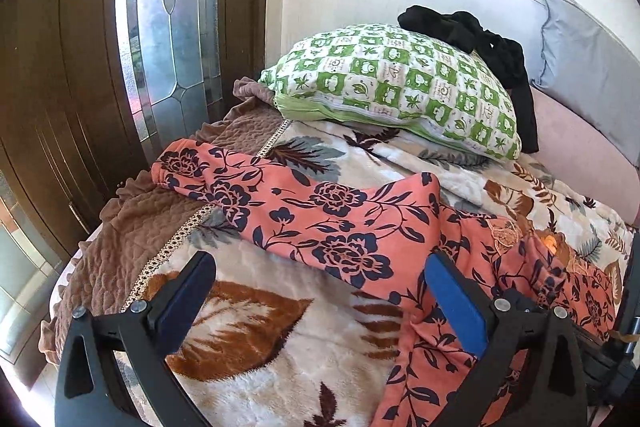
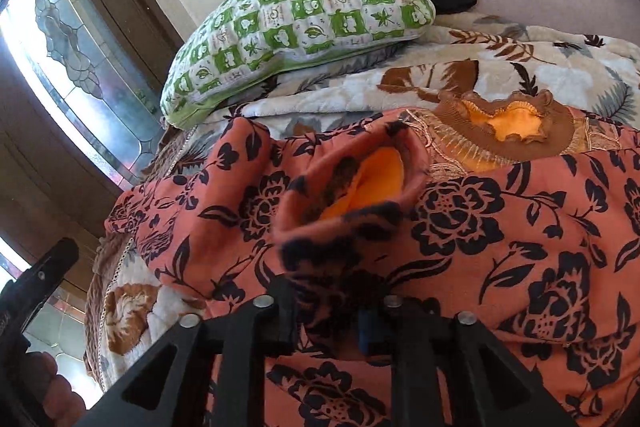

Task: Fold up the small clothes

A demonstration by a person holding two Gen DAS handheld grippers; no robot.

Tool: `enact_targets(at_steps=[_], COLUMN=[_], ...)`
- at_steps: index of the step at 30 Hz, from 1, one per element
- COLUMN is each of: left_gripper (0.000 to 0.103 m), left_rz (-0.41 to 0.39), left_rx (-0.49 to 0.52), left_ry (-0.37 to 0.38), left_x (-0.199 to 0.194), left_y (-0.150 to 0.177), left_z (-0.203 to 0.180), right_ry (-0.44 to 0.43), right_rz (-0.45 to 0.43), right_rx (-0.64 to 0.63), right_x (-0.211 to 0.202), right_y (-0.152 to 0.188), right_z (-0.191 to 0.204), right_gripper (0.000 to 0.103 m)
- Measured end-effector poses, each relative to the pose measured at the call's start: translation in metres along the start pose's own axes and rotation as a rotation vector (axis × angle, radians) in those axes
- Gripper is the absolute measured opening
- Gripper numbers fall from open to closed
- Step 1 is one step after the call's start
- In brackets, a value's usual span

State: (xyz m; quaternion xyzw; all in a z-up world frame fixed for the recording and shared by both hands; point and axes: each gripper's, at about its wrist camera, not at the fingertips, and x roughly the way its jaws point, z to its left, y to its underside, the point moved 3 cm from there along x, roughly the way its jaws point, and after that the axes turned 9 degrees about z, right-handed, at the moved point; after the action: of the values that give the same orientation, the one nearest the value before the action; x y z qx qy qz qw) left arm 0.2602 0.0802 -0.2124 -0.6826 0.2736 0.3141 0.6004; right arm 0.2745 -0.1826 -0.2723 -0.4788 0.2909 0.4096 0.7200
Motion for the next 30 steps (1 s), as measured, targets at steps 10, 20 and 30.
enact_targets(at_steps=[10,20,30], left_gripper=[0.103,0.103,0.103], left_rz=[-0.022,-0.025,0.136], left_rx=[-0.045,-0.042,-0.039], left_ry=[-0.031,-0.042,-0.08], left_x=[-0.004,-0.003,0.039], left_y=[-0.004,-0.004,-0.001], left_z=[0.017,0.019,0.021], right_ry=[-0.044,0.066,0.17], right_rz=[-0.121,-0.166,0.029], right_rx=[-0.087,-0.068,-0.028], right_x=[-0.035,-0.044,0.014], right_y=[0.0,-0.001,0.016], right_z=[0.025,0.014,-0.038], right_gripper=[0.096,0.079,0.067])
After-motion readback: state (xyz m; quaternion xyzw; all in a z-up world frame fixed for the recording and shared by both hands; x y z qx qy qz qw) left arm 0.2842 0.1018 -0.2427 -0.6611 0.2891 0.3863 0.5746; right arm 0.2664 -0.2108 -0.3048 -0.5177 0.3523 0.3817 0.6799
